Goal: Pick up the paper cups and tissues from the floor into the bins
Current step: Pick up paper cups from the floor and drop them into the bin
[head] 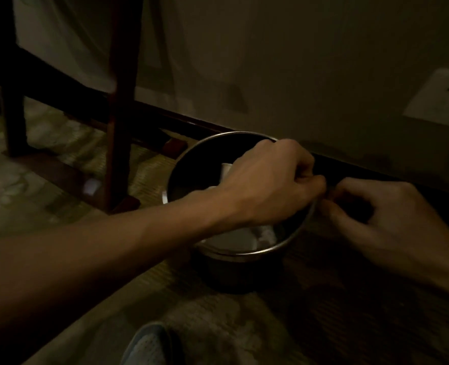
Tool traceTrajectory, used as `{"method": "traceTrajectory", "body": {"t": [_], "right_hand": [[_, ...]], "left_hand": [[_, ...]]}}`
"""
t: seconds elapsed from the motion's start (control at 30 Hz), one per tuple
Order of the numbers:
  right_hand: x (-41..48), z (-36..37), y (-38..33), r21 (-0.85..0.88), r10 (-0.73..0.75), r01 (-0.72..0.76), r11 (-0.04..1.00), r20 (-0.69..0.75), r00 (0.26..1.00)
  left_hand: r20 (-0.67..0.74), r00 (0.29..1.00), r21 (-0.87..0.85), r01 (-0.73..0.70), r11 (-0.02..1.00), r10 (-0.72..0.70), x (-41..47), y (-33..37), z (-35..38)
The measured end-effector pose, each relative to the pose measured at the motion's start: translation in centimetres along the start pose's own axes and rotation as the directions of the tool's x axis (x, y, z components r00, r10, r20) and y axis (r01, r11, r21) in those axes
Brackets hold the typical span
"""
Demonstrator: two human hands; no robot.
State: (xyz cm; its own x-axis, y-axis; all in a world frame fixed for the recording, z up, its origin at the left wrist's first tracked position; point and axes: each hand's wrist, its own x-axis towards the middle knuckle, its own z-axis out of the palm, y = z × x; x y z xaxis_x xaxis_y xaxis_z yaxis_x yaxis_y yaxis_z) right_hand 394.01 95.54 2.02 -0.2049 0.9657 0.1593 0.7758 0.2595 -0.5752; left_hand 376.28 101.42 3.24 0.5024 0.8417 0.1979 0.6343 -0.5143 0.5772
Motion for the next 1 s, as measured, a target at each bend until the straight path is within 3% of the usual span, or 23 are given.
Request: {"method": "traceTrajectory", "body": {"t": [0.1, 0.2, 0.27, 0.37, 0.5, 0.73, 0.87, 1.0], "right_hand": [[-2.2, -2.6, 3.2, 0.045, 0.113, -0.111, 0.993, -0.032, 0.993], [-4.7, -5.5, 8.7, 0.074, 0.232, -0.222, 0.972, -0.17, 0.958], [-6.8, -6.7, 13.8, 0.123, 0.348, -0.327, 0.937, -0.254, 0.902], [-11.2, -7.0, 21.4, 0.155, 0.551, -0.529, 0.835, -0.257, 0.794], [-16.3, -8.0, 28.2, 0.148, 0.678, -0.671, 0.727, -0.308, 0.667], [-19.8, -8.3, 35.6, 0.134, 0.775, -0.777, 0.615, -0.286, 0.564], [-20.3, -9.0, 39.0, 0.205, 0.81, -0.793, 0.574, -0.285, 0.513], [-20.9, -8.6, 40.7, 0.308, 0.796, -0.739, 0.6, -0.132, 0.591]], "left_hand": [[0.158, 0.985, -0.041, -0.062, 0.997, 0.067, 1.0, 3.4, 1.9], [0.31, 0.943, -0.017, -0.122, 0.992, 0.122, 2.9, 6.3, 4.6], [0.413, 0.9, -0.022, -0.143, 0.989, 0.14, 4.7, 7.9, 7.5], [0.501, 0.856, -0.087, -0.099, 0.991, 0.13, 7.4, 10.3, 13.7], [0.555, 0.825, -0.174, -0.014, 0.985, 0.109, 10.2, 12.9, 22.6], [0.601, 0.796, -0.242, 0.27, 0.932, -0.074, 13.3, 14.4, 34.9], [0.626, 0.77, -0.237, 0.343, 0.909, -0.127, 14.9, 15.7, 40.4], [0.645, 0.753, -0.315, 0.416, 0.853, -0.129, 15.7, 16.1, 44.0]]}}
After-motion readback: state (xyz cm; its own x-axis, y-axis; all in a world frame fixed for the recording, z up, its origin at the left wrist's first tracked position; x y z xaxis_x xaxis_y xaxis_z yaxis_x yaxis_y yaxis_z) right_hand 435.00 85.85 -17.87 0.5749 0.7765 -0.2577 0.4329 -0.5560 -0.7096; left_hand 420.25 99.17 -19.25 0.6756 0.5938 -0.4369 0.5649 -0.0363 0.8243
